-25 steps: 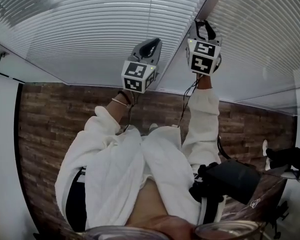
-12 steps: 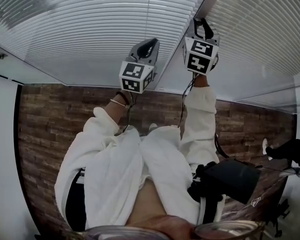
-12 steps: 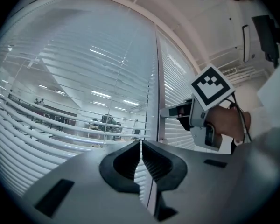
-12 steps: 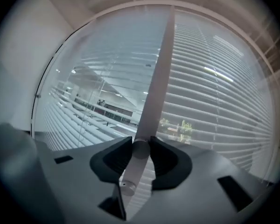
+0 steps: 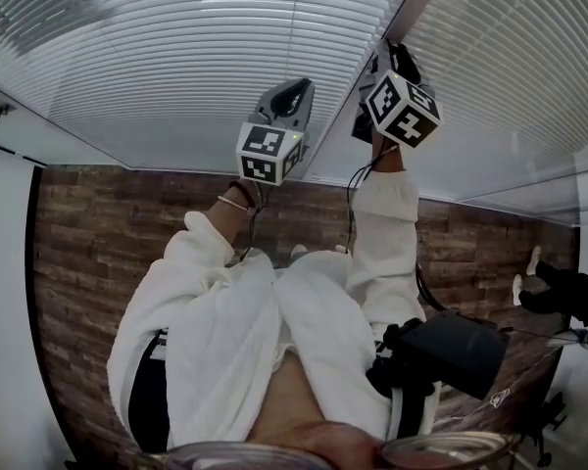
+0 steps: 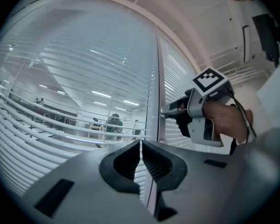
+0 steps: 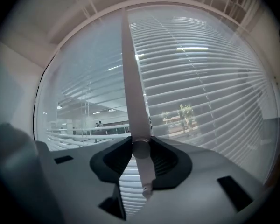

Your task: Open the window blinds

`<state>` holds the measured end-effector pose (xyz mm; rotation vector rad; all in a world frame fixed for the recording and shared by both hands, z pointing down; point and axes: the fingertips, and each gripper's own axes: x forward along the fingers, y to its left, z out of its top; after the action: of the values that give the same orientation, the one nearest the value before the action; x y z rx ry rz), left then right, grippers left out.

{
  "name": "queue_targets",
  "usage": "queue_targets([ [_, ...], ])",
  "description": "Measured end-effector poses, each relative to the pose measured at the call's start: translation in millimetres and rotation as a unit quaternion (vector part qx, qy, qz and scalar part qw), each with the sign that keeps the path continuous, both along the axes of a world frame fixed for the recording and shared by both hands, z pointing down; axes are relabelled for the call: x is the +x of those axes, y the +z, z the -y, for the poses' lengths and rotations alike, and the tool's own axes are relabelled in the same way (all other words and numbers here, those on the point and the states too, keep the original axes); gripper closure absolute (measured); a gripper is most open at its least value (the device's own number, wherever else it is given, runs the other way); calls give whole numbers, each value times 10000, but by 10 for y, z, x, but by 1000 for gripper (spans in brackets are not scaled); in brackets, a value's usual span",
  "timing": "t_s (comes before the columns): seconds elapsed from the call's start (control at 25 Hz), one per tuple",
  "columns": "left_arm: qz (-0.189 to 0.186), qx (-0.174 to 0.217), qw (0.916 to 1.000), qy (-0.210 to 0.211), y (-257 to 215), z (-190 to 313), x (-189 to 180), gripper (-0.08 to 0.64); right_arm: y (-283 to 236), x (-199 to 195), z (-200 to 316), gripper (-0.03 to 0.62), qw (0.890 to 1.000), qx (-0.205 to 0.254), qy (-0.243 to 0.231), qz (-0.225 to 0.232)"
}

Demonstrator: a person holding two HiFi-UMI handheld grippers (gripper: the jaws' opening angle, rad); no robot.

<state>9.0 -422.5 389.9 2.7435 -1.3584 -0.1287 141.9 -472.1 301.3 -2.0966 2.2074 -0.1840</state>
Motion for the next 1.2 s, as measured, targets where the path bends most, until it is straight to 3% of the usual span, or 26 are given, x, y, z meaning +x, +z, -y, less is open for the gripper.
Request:
queue_targets([
  [0.2,13,-7,10000,-4,-4,15,20,558,-2,34,16,465,9977,58,-147,655],
  [0.32,0,-4,10000,-3,-11,12,20,558,33,-10,-57,465,9987,220,-227,396],
  [0.52,-57,16,10000,-25,-28,23,-20,558,328,-113,-364,465,9969,534,-38,-578],
  [0.6,-38,-17,10000,-13,-17,2,-20,558,507,-160,-466,465,9959,531,-11,-726],
  [1.04,-168,-217,9996,-20,176,-616,-21,558,1048,73,-1267,465,9975,105,424,-547],
  [1.2,-145,-215,9992,-304,186,-918,77,558,1158,155,-1532,465,9993,-2,108,-362],
])
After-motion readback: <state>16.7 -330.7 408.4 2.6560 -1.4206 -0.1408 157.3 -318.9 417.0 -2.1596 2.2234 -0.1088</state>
